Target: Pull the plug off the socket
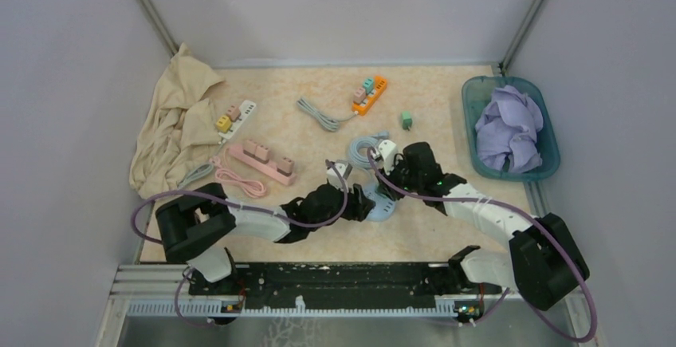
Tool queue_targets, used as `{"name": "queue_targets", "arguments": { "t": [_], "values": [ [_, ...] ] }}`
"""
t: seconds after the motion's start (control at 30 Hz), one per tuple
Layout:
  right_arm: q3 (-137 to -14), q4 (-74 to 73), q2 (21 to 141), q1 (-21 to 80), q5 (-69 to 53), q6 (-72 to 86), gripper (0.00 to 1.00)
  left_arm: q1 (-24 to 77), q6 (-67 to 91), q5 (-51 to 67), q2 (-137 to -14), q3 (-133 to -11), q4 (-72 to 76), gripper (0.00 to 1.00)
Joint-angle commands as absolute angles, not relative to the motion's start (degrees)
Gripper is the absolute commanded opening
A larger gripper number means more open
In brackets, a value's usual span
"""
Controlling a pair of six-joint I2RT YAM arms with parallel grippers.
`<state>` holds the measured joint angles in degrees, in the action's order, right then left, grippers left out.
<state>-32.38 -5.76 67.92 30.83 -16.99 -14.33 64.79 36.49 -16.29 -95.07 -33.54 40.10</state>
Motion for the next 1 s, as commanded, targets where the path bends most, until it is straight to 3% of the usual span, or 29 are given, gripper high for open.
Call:
{"name": "queue_targets", "arguments": {
  "t": [0.0, 0.27, 0.47, 0.63, 0.73, 0.97],
  "values": [
    [-35.2, -3.3, 68.7, 31.5, -17.3, -12.8, 0.00, 65.3, 31.9, -16.8, -88.8, -29.3, 37.1, 0.68],
    [-35.3, -3.5, 68.6, 31.5, -17.4, -12.7, 0.00, 65.3, 33.8, -17.9, -89.8, -29.1, 35.2, 0.68],
    [-35.4, -3.5, 68.5, 31.5, -17.3, -12.9, 0.00, 66.2, 41.5, -20.8, -95.1, -37.9, 19.5, 0.65],
    [-34.8, -3.5, 67.8, 31.5, -18.1, -13.0, 0.00, 66.6, 43.0, -21.6, -96.1, -38.5, 18.7, 0.62],
    [-35.0, -3.5, 68.3, 31.7, -19.2, -12.7, 0.00, 66.8, 44.8, -22.8, -97.8, -40.6, 14.6, 0.50],
    [-34.5, -0.3, 69.2, 36.4, -18.0, -7.6, 0.00, 67.1, 45.8, -21.9, -100.2, -40.0, 14.2, 0.43]
  ]
}}
